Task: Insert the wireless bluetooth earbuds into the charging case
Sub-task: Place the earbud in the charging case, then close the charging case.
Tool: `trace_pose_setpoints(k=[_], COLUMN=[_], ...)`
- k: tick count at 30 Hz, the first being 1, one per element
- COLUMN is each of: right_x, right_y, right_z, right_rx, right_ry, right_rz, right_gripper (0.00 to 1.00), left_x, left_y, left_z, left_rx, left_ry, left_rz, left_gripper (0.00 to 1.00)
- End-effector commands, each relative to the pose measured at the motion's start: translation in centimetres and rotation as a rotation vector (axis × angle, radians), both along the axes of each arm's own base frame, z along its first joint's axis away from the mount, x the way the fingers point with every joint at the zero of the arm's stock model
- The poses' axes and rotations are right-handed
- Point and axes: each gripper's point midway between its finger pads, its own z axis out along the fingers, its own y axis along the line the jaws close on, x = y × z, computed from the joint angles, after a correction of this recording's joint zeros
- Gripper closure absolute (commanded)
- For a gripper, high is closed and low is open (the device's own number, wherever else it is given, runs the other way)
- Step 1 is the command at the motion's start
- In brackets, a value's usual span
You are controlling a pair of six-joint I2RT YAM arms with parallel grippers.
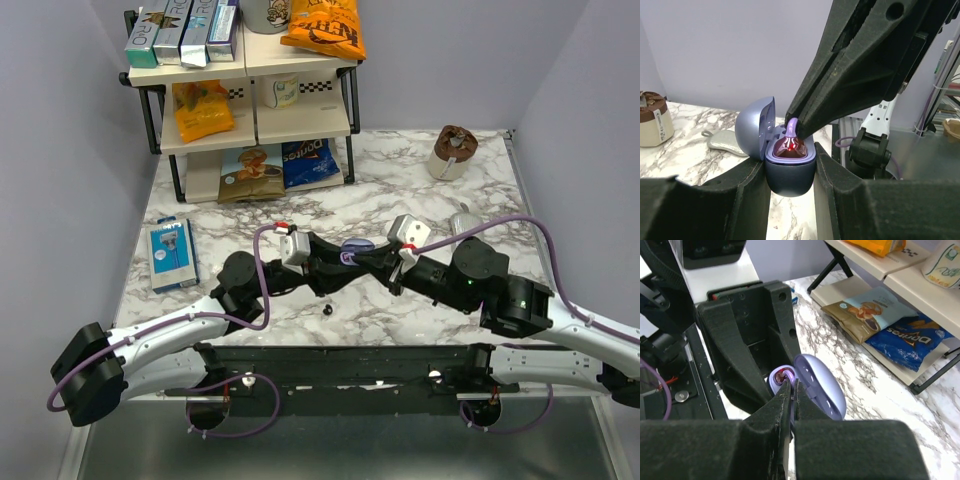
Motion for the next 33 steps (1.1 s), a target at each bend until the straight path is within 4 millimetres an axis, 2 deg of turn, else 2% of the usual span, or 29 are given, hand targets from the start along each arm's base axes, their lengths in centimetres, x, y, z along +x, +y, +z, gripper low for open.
trace_pose_setpoints(k=[1,3,5,7,11,13,15,19,26,33], right_x=[-0.8,-0.8,-0.9,-0.9,-1.2,-0.7,-0.3,2.5,3.8,3.9], right_y=[-0.4,-0.4,-0.5,-0.7,-1.6,-2.3,-3.3,-4.7,-3.8,-3.1], right_z=[-1.9,-2.0,-1.8,-1.4,0.4,1.5,2.8,3.8,3.1,2.9], right_rx=[-0.066,-0.067,-0.062,-0.049,0.024,0.073,0.135,0.152,0.112,0.075], right_ry=[0.036,0.036,0.033,0.031,0.024,0.02,0.027,0.055,0.113,0.128], right_rz=[0.028,0.028,0.031,0.028,0.018,-0.023,-0.075,-0.274,-0.347,-0.342], right_gripper=[0.88,0.86,0.78,0.65,0.5,0.47,0.46,0.46,0.46,0.46], left_x=[-0.1,0.0,0.0,0.1,0.1,0.1,0.0,-0.8,-3.1,-3.6], left_y=[0.9,0.8,0.8,0.8,0.8,0.8,0.9,0.9,0.7,0.8], left_z=[3.2,3.3,3.2,3.1,3.0,2.8,2.5,1.9,1.4,1.3], left_rx=[-0.096,-0.096,-0.095,-0.092,-0.089,-0.085,-0.081,-0.061,-0.035,-0.036], left_ry=[-0.083,-0.084,-0.082,-0.083,-0.079,-0.075,-0.075,-0.073,-0.079,-0.079], left_rz=[0.033,0.035,0.034,0.035,0.037,0.037,0.035,-0.005,-0.134,-0.154], left_gripper=[1.0,1.0,1.0,1.0,1.0,1.0,1.0,1.0,1.0,1.0])
